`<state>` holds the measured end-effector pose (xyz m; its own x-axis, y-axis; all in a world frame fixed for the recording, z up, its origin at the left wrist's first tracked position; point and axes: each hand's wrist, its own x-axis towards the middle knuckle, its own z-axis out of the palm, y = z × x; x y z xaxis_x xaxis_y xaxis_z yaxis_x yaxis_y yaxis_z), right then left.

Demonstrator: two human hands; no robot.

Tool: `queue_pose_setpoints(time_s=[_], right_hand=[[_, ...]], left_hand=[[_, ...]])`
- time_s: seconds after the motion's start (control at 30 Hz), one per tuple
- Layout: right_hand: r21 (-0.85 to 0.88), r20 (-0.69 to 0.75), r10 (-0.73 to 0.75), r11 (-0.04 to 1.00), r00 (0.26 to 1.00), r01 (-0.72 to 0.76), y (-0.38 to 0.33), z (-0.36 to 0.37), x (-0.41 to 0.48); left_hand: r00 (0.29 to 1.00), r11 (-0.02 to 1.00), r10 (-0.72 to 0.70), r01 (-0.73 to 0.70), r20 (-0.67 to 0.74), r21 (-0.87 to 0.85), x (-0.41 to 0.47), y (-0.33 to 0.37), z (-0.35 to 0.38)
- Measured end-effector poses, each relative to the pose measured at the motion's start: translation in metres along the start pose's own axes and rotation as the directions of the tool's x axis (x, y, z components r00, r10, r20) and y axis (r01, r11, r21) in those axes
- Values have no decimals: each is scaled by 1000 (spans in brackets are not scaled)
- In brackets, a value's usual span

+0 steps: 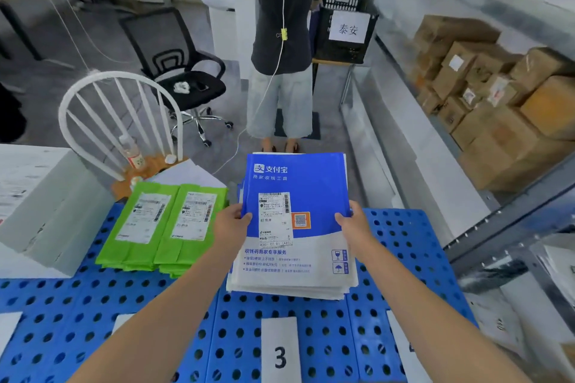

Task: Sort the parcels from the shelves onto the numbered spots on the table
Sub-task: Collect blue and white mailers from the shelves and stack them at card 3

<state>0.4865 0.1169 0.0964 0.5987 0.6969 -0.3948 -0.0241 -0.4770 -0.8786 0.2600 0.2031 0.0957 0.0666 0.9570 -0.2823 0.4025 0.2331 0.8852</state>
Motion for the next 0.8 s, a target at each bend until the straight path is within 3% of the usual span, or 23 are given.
queue_pose_setpoints(time_s=[0.17,0.37,0.5,0.6,0.7,0.8], right_hand=[[-63,5,48,997,999,-47,13,-3,1],[-284,98,-9,958,995,36,14,-3,3],[-566,36,-206,802,978,190,12,-11,-8],[-606,27,-316,749,949,266,8,-23,-26],[-713,19,-391,640,920,287,7,-52,-53],[-822,-44,-446,525,894,221,18,-105,-90]], left_hand=[[997,998,-42,40,59,46,16,-16,12],[996,997,-79,77,52,29,18,-21,13],[998,993,27,-33,54,111,10,-12,9],[979,970,169,-185,109,158,-4,10,19],[893,895,316,-392,320,212,-47,39,51],[704,706,444,-655,554,267,-102,57,94]])
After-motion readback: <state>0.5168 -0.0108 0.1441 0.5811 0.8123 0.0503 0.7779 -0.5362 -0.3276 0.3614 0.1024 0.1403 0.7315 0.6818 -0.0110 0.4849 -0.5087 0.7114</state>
